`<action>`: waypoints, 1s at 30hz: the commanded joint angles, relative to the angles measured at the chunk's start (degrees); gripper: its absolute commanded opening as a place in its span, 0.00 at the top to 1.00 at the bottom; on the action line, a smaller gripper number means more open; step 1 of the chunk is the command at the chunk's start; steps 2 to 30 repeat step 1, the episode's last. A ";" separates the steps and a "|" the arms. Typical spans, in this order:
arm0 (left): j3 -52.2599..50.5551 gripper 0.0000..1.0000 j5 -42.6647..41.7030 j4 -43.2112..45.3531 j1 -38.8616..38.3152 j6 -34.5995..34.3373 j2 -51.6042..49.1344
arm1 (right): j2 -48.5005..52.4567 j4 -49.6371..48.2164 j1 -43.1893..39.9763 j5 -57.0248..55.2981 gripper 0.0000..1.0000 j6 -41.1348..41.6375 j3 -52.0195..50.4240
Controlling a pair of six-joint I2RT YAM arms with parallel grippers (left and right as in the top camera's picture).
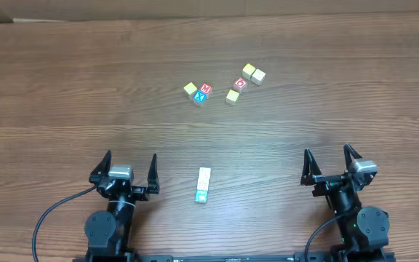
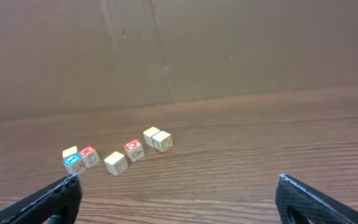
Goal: Flip 5 blocks
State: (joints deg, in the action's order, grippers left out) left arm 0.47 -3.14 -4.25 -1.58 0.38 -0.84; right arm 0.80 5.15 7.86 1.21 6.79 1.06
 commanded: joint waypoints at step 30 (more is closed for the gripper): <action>-0.20 0.00 0.79 -0.13 0.44 0.28 0.59 | -0.57 -0.37 -0.26 0.15 0.00 -0.83 -0.61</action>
